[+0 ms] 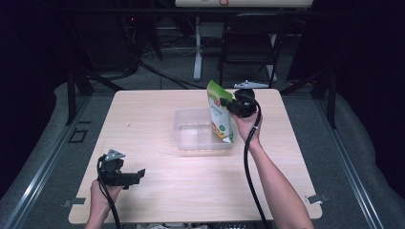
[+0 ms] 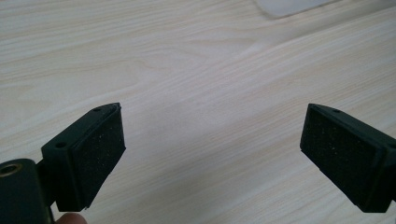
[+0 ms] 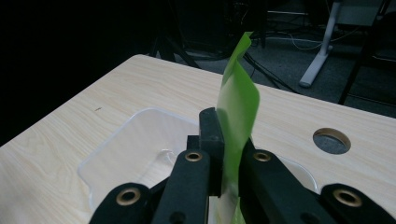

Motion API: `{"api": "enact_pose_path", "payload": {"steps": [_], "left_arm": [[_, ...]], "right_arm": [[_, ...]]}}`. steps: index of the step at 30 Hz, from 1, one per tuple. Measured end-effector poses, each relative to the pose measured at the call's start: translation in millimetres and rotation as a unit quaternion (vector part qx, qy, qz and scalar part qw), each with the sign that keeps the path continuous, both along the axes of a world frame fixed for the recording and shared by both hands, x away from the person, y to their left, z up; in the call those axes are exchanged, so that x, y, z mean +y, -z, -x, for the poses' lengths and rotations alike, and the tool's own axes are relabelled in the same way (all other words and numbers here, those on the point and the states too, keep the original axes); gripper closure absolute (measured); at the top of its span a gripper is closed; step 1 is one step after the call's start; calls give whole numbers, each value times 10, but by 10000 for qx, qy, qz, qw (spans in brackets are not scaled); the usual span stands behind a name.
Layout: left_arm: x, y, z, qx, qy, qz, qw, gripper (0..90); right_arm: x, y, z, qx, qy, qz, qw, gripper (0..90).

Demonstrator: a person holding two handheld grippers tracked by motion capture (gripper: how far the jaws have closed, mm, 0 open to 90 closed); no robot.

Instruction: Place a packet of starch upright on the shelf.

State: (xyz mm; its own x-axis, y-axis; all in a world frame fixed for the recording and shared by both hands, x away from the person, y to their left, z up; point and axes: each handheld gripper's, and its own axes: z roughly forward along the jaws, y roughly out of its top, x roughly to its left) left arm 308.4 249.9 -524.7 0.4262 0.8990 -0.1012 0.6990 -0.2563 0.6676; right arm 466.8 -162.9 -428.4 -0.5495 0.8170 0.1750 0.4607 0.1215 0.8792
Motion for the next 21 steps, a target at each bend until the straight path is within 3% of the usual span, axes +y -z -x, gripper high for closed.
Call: {"api": "enact_pose_path", "payload": {"steps": [12, 21], "left_arm": [[8, 4, -11, 7, -28, -15, 10000, 65], [-25, 6, -7, 24, 22, -55, 10000, 65]], "right_arm": [[-70, 160, -11, 159, 114, -92, 9998, 900], [-90, 140, 4, 247, 250, 104, 9993, 900]]}}
